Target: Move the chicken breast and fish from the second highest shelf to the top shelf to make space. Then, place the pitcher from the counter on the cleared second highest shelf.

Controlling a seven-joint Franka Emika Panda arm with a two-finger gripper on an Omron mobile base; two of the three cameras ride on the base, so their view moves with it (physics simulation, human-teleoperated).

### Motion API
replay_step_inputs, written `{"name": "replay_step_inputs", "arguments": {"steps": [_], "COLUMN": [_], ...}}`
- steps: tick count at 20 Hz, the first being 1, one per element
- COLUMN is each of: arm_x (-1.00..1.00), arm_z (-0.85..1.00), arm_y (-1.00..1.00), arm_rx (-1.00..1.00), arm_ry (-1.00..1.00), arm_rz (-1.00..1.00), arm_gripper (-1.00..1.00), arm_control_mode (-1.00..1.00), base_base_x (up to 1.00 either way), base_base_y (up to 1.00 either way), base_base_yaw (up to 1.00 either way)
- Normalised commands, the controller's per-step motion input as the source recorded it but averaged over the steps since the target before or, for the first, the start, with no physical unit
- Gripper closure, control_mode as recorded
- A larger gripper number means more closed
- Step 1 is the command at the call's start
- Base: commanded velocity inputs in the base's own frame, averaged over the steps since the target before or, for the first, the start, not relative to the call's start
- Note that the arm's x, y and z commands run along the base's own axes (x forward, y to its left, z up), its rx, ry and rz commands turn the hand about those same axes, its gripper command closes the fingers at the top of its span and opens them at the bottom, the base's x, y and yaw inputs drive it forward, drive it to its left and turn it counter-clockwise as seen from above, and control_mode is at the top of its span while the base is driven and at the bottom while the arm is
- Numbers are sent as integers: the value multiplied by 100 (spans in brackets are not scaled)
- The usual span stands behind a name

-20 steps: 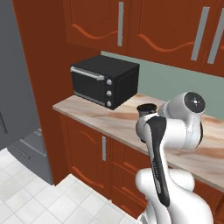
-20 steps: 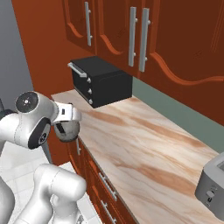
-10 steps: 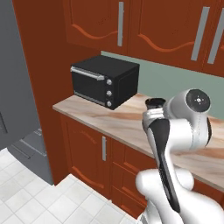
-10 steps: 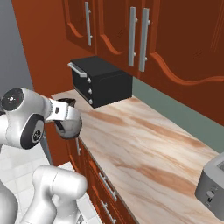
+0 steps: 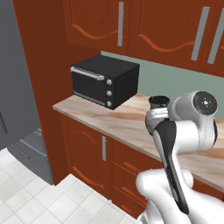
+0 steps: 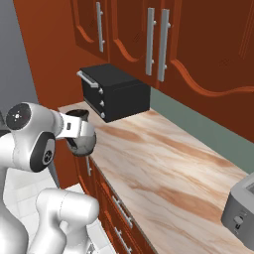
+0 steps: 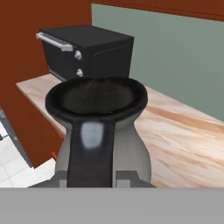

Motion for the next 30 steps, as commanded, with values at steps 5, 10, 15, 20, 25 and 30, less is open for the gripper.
{"name": "replay_step_inputs", "arguments": {"steps": [5, 10, 15, 20, 25, 30], "arm_x": [-2, 0, 0, 0, 0, 0], "arm_z": [0, 0, 0, 0, 0, 0], "arm_y": [0, 0, 0, 0, 0, 0], "arm_rx": [0, 0, 0, 0, 0, 0], "arm_ry": [0, 0, 0, 0, 0, 0], "arm_rz": [0, 0, 0, 0, 0, 0], "arm_gripper": [100, 100, 100, 100, 100, 100], "arm_control_mode": [100, 100, 100, 100, 100, 100], "base_base_x": [-17, -86, -35, 17, 89, 100], "base_base_y": [2, 67, 100, 100, 67, 42], "base_base_yaw": [3, 36, 53, 49, 21, -2]}}
